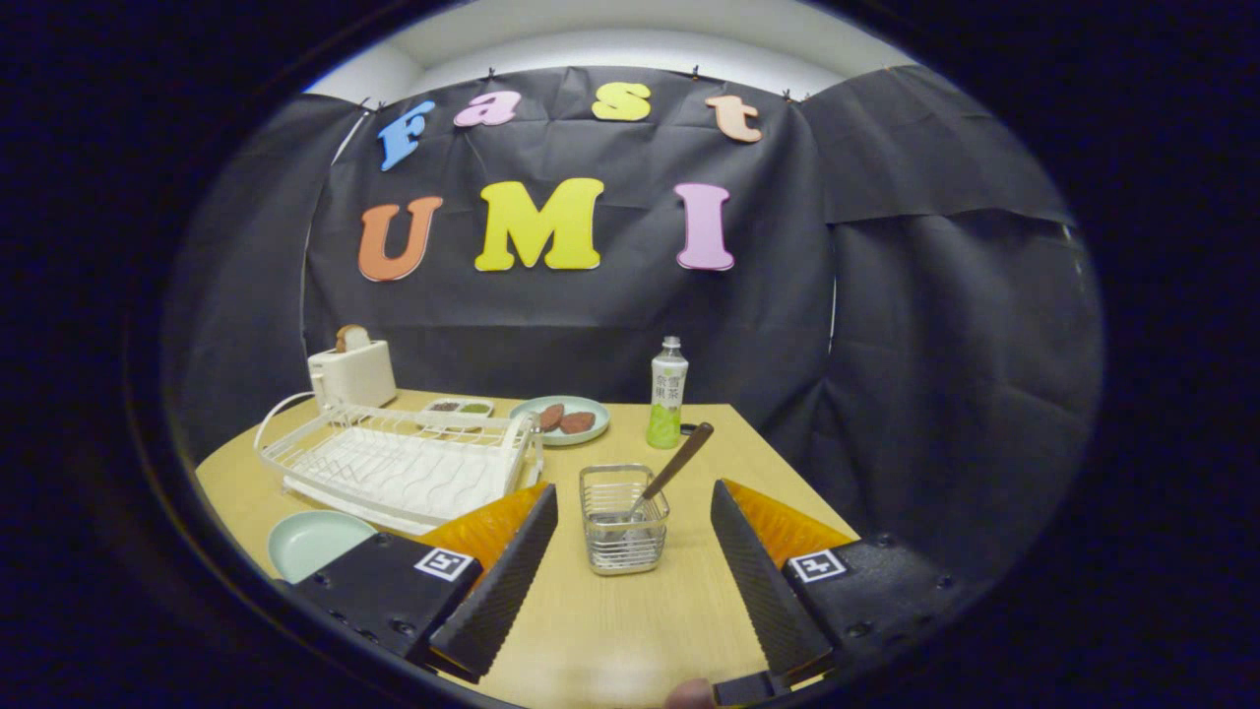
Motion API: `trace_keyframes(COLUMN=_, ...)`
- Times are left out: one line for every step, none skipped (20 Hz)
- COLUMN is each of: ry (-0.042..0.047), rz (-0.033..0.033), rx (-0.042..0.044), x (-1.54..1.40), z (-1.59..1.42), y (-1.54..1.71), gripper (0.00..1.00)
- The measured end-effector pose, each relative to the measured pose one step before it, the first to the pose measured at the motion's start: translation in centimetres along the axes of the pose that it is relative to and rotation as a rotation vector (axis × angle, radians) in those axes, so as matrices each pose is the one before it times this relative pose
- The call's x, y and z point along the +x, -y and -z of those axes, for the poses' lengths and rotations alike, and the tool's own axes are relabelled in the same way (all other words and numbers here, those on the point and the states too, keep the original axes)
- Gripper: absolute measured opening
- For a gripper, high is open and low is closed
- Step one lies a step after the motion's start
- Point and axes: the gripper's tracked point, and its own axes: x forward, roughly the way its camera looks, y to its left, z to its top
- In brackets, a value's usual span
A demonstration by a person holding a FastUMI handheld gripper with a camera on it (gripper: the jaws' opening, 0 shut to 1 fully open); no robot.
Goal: Take the plate from the dish rack, then take the spoon from the basket and place it into the plate.
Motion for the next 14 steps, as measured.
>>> trace_keyframes(ry=-0.00694, rz=-0.00526, rx=0.02041, x=1.316, z=0.268, y=0.6, gripper=1.0)
trace_keyframes(ry=-0.0074, rz=-0.0077, rx=0.01767, x=1.346, z=0.155, y=0.48, gripper=1.0)
trace_keyframes(ry=-0.00846, rz=-0.00064, rx=0.01202, x=1.387, z=0.197, y=0.507, gripper=1.0)
trace_keyframes(ry=-0.00891, rz=-0.00687, rx=0.00844, x=1.283, z=0.227, y=0.23, gripper=1.0)
trace_keyframes(ry=-0.00151, rz=-0.00094, rx=-0.00031, x=1.075, z=-0.058, y=0.264, gripper=1.0)
trace_keyframes(ry=-0.00101, rz=-0.00742, rx=-0.00244, x=0.908, z=-0.084, y=0.05, gripper=1.0)
trace_keyframes(ry=-0.00069, rz=-0.00282, rx=-0.00397, x=0.878, z=-0.184, y=0.128, gripper=1.0)
trace_keyframes(ry=-0.00132, rz=-0.00615, rx=-0.00065, x=0.8, z=-0.179, y=0.108, gripper=1.0)
trace_keyframes(ry=-0.00307, rz=-0.01805, rx=0.00385, x=0.689, z=-0.14, y=-0.337, gripper=1.0)
trace_keyframes(ry=-0.00453, rz=-0.00984, rx=0.00528, x=0.721, z=-0.106, y=-0.052, gripper=1.0)
trace_keyframes(ry=-0.00276, rz=-0.00559, rx=0.00336, x=0.778, z=-0.251, y=0.084, gripper=1.0)
trace_keyframes(ry=-0.00109, rz=-0.00221, rx=0.00545, x=0.8, z=-0.2, y=0.094, gripper=1.0)
trace_keyframes(ry=-0.00392, rz=-0.00539, rx=0.0059, x=0.585, z=-0.186, y=-0.015, gripper=1.0)
trace_keyframes(ry=-0.00452, rz=0.0045, rx=0.0099, x=0.498, z=-0.157, y=0.036, gripper=1.0)
